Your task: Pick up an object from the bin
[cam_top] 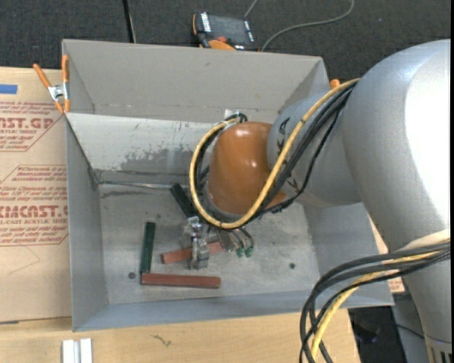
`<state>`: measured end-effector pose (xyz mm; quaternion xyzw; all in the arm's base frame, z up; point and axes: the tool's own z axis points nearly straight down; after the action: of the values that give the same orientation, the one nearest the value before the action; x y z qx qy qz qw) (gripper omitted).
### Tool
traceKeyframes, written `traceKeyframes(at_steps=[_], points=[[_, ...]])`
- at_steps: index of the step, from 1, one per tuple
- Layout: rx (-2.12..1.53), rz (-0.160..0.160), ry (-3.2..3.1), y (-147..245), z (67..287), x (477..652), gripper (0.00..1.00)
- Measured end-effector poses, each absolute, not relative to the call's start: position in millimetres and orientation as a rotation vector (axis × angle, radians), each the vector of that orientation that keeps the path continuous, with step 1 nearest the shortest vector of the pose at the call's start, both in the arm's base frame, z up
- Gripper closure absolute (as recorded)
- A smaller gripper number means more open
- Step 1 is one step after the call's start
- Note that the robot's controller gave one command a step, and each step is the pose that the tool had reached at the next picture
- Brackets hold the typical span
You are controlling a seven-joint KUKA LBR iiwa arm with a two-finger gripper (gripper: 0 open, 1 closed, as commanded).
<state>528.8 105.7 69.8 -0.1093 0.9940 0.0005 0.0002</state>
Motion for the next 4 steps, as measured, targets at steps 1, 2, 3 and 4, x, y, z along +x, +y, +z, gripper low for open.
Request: traceKeyframes(at_steps=[1, 2, 3, 4], points=[[-0.623, 0.0, 3.068, 105, 215, 544.5, 1.0], [-0.624, 0.002, 3.076, 105, 210, 542.7, 0.0], [-0.779, 0.003, 3.051, 111, 67, 541.4, 0.0], [-0.673, 0.005, 3.066, 169, 71, 535.8, 0.0]])
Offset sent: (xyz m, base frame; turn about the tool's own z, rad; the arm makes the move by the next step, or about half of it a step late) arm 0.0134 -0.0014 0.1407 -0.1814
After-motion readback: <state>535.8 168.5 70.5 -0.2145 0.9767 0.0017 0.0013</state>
